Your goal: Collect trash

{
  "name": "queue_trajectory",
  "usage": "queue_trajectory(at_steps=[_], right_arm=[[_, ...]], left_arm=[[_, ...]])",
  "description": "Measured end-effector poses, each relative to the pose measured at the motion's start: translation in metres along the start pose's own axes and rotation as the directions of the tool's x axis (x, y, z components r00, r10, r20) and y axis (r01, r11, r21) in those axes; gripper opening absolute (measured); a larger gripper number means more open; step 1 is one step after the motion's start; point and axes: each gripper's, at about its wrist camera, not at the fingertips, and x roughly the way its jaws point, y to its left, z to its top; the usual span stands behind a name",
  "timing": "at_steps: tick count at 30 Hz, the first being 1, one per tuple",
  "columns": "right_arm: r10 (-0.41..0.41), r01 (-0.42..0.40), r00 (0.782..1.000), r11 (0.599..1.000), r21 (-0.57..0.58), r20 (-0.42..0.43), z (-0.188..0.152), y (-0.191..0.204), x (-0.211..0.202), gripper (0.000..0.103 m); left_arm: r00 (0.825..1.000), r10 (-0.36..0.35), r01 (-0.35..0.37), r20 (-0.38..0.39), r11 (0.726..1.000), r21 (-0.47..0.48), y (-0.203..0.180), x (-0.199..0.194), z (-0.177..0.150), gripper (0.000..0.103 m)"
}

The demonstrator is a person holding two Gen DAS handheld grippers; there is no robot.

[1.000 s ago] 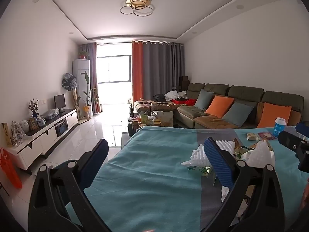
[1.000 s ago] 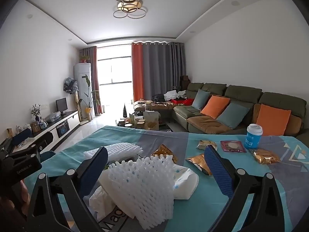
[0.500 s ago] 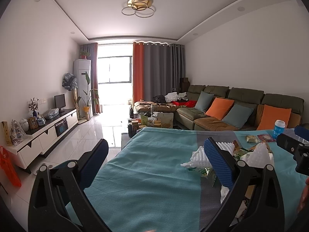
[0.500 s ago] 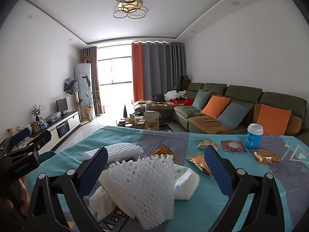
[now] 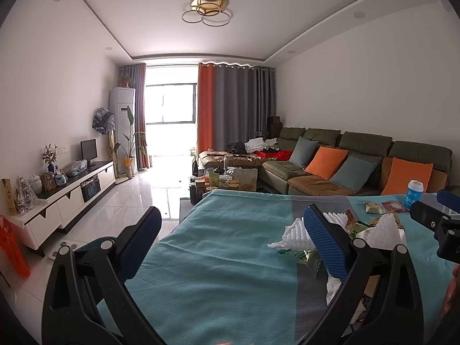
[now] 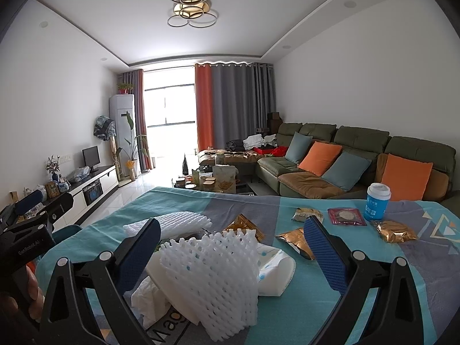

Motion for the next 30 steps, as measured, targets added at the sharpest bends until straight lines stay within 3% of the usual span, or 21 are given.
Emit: queue_trajectory(at_steps=[30], right_arm=[[0.000, 0.000, 1.000, 1.000, 0.004, 0.000, 0.0001, -0.0002, -0.0006, 0.096]], left_arm=[[1.000, 0.004, -0.004, 0.001, 1.000, -0.006, -0.0004, -0.0012, -0.0028, 0.097]])
